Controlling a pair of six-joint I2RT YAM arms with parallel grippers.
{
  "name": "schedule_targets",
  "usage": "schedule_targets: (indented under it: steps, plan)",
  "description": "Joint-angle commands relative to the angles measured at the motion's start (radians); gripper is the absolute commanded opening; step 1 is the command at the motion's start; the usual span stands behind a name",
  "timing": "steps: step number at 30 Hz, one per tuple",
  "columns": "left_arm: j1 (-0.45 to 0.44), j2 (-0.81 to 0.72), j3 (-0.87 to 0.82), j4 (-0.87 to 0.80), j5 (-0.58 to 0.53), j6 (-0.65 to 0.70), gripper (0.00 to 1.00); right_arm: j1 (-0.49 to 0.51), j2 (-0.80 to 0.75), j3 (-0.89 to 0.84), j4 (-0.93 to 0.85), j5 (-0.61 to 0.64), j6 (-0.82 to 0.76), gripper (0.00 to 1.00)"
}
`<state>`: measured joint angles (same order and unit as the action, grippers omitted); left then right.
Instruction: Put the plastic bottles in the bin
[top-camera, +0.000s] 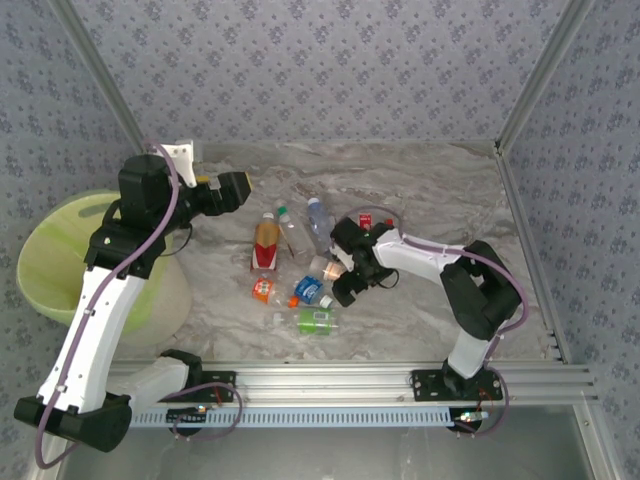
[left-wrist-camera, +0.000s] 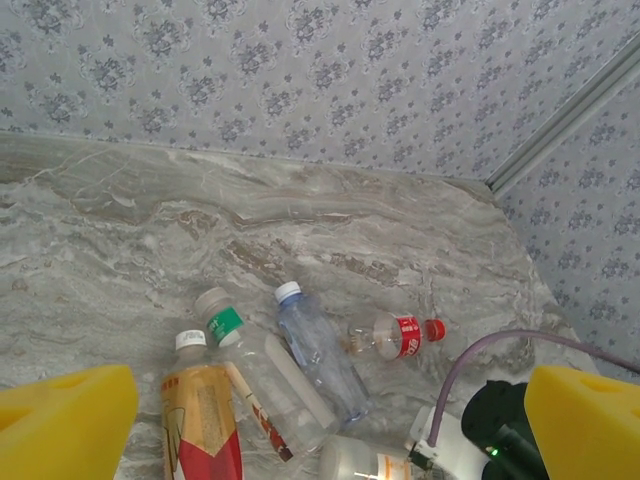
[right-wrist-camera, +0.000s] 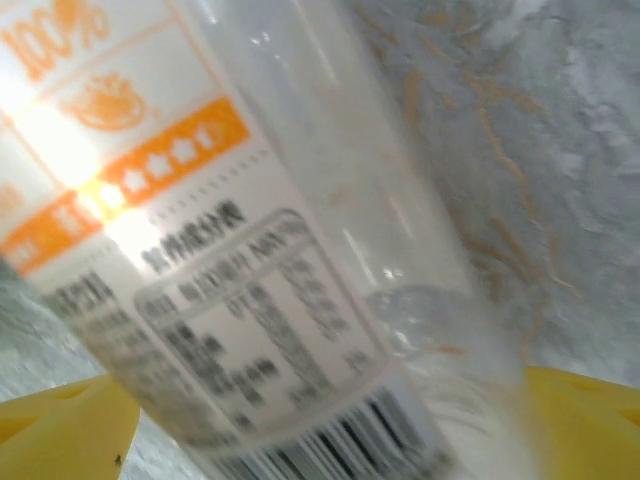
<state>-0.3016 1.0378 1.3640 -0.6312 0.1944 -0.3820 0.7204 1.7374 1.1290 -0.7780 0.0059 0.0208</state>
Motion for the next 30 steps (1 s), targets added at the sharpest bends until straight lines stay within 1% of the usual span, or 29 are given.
schedule_targets:
  steps: [1,5,7,9,13,15,17,20,21,24,26,30]
  plan:
    - [-0.004,0.002,-0.005,0.028,-0.002,0.025,0.99,-0.026,0.002,0.089,-0.123,0.058,-0.167,0.98]
    - [-0.005,0.000,-0.006,0.019,-0.006,0.039,0.99,-0.037,0.052,0.102,-0.092,-0.038,-0.337,0.95]
    - [-0.005,-0.003,-0.009,0.021,-0.012,0.043,0.99,-0.040,0.084,0.101,-0.047,-0.038,-0.387,0.90]
    - [-0.005,-0.004,-0.013,0.022,-0.014,0.046,0.99,-0.048,0.131,0.123,-0.032,-0.040,-0.417,0.86]
    - [-0.005,-0.007,-0.015,0.020,-0.004,0.045,0.99,-0.037,0.190,0.138,-0.049,-0.031,-0.453,0.86]
    - [-0.005,-0.011,-0.021,0.019,-0.003,0.045,0.99,-0.033,0.193,0.117,-0.024,-0.021,-0.452,0.83]
    - [-0.005,-0.010,-0.024,0.025,-0.002,0.034,0.99,-0.035,0.184,0.107,0.000,-0.011,-0.434,0.71]
    - [-0.005,-0.001,-0.028,0.037,0.009,0.010,0.99,-0.041,0.133,0.089,0.014,-0.012,-0.398,0.59]
    - [-0.005,0.004,-0.028,0.042,0.018,0.004,0.99,-0.043,0.101,0.074,0.025,-0.005,-0.387,0.57]
    - [-0.007,0.017,-0.046,0.081,0.070,-0.008,0.99,-0.047,0.006,0.027,0.032,0.024,-0.341,0.53]
    - [-0.011,0.026,-0.066,0.121,0.104,-0.024,0.99,-0.050,-0.067,0.014,0.038,0.022,-0.306,0.52]
    - [-0.045,0.065,-0.099,0.197,0.122,-0.076,1.00,-0.056,-0.209,-0.020,0.102,-0.048,-0.217,0.49]
